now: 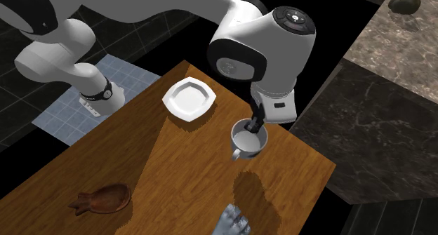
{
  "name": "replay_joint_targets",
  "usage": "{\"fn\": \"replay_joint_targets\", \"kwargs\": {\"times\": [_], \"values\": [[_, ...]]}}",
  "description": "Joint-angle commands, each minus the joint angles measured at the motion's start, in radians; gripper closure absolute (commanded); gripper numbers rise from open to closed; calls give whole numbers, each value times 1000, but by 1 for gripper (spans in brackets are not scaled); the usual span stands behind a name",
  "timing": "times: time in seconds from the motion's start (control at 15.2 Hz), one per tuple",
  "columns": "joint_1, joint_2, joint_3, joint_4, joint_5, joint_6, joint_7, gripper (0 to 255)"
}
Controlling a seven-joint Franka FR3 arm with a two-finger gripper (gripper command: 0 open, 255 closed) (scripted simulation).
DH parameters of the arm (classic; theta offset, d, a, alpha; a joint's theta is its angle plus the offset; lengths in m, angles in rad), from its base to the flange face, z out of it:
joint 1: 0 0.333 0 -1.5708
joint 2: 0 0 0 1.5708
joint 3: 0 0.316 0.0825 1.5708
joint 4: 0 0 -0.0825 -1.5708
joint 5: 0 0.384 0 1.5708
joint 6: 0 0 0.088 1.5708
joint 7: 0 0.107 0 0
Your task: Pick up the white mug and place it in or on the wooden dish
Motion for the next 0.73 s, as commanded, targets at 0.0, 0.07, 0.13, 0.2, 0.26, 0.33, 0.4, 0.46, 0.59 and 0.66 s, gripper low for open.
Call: {"fn": "replay_joint_targets", "kwargs": {"times": [0.0,0.07,0.13,0.2,0.26,0.33,0.4,0.46,0.59,0.66], "values": [[0,-7,1,17,2,-23,-2,255],[0,-9,1,27,2,-36,-3,255],[1,-11,1,37,3,-48,-5,255],[1,-11,1,39,3,-50,-5,255],[-13,-49,-1,-17,8,-30,-18,255],[-27,-84,-3,-70,13,-11,-31,255],[-41,-119,-6,-120,18,6,-46,255],[-54,-152,-9,-168,23,21,-61,255],[-79,-215,-18,-256,33,49,-93,255],[-91,-245,-23,-297,38,62,-110,255]]}}
